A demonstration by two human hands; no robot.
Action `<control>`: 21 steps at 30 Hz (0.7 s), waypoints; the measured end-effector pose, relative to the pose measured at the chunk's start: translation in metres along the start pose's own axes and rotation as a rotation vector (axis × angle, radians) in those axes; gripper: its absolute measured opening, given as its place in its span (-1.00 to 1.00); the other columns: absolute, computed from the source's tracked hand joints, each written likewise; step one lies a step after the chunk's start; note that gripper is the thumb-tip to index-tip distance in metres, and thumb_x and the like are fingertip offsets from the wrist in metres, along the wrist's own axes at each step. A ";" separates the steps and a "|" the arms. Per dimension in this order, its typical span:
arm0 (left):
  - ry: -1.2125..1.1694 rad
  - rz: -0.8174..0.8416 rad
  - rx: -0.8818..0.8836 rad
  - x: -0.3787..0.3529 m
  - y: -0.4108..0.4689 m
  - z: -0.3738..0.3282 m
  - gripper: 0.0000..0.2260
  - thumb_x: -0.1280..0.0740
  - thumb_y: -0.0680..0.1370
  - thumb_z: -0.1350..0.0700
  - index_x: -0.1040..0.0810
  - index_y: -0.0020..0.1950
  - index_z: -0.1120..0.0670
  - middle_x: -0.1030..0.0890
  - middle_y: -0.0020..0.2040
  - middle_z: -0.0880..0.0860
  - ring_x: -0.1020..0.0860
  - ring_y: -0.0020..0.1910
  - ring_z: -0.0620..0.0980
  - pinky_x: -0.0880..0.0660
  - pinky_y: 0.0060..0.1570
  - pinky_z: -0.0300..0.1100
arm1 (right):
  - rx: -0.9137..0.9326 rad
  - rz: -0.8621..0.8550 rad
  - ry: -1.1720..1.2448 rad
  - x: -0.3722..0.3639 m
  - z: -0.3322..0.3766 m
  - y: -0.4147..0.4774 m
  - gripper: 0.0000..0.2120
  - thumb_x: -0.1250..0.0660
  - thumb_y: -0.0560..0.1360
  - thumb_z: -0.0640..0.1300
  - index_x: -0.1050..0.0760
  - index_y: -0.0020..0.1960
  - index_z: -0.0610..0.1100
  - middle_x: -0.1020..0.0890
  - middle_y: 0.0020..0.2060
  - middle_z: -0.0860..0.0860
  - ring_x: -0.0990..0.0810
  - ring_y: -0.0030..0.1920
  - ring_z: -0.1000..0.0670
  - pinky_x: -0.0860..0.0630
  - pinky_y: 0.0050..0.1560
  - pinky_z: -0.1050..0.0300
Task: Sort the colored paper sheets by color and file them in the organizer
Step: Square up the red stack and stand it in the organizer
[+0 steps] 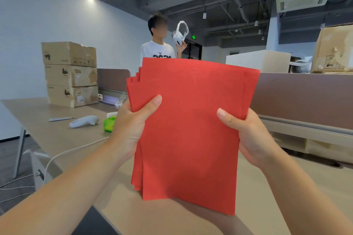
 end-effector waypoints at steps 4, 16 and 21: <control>0.146 0.007 0.028 0.008 0.002 0.026 -0.76 -0.50 0.34 0.14 -0.63 -0.01 -0.01 -0.71 -0.07 -0.11 -0.66 -0.05 -0.15 -0.57 -0.05 -0.26 | -0.074 -0.123 -0.082 0.004 -0.014 0.002 -0.83 -0.33 0.50 -0.26 -0.59 0.07 -0.16 -0.71 -0.04 -0.06 -0.68 -0.04 -0.05 -0.62 -0.01 0.02; -0.014 -0.006 0.901 0.021 -0.023 0.104 -0.66 -0.44 0.39 -0.11 -0.53 -0.01 0.11 -0.65 -0.25 0.10 -0.65 -0.32 0.04 -0.62 -0.27 -0.11 | -0.130 -0.623 0.395 0.051 -0.022 0.015 -0.77 -0.32 0.50 -0.33 -0.54 0.14 -0.18 -0.67 -0.03 0.00 -0.64 -0.17 0.08 -0.56 -0.21 0.18; -0.216 -0.093 0.651 -0.001 -0.015 0.102 -0.78 -0.34 0.54 0.08 -0.57 0.15 0.10 -0.69 -0.02 0.06 -0.66 -0.13 -0.04 -0.55 -0.11 -0.09 | -0.155 -0.571 0.418 0.055 -0.037 0.016 -0.79 -0.34 0.49 -0.27 -0.57 0.11 -0.13 -0.69 -0.05 0.02 -0.68 -0.18 0.08 -0.57 -0.22 0.16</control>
Point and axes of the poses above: each hand's wrist, its own y-axis towards the middle knuckle, its own x-axis out of the back of the hand, z = x × y, the point moved 3 cm from there along y, towards the middle knuckle
